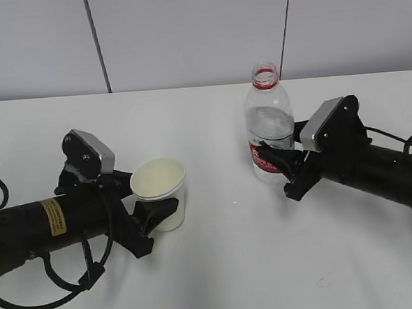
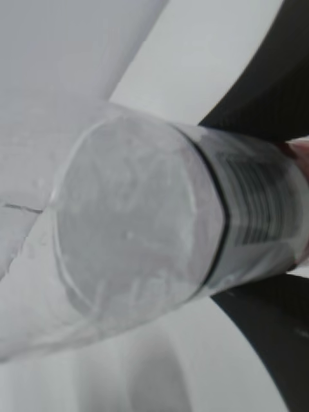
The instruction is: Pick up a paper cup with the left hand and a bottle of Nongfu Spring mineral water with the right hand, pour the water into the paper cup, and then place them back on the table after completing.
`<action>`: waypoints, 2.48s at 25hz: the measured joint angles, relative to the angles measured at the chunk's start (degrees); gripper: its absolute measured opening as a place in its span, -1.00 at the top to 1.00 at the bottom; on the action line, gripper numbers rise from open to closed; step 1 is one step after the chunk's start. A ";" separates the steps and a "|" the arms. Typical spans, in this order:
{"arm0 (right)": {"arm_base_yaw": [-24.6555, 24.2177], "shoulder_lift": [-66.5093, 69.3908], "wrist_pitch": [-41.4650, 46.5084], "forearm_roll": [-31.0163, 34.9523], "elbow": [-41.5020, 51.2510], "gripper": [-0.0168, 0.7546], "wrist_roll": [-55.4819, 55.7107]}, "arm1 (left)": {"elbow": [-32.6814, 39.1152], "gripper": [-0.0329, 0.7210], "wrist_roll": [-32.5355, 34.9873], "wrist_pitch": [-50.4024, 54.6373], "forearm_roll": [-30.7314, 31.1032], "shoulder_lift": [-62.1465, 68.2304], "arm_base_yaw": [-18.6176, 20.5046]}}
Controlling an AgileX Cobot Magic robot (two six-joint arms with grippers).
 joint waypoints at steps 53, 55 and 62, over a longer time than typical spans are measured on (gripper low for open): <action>4.68 0.00 14.47 -11.10 -17.20 -0.07 -43.92 | -3.16 -0.25 -6.12 -2.82 19.65 0.00 0.00; 4.68 0.00 14.47 -11.10 -17.20 -0.07 -44.44 | -3.55 -0.25 -6.38 -2.69 19.84 0.00 0.00; 4.68 0.00 14.47 -11.21 -17.20 -0.07 -48.15 | -3.83 -0.25 -6.76 -0.59 20.79 0.00 0.00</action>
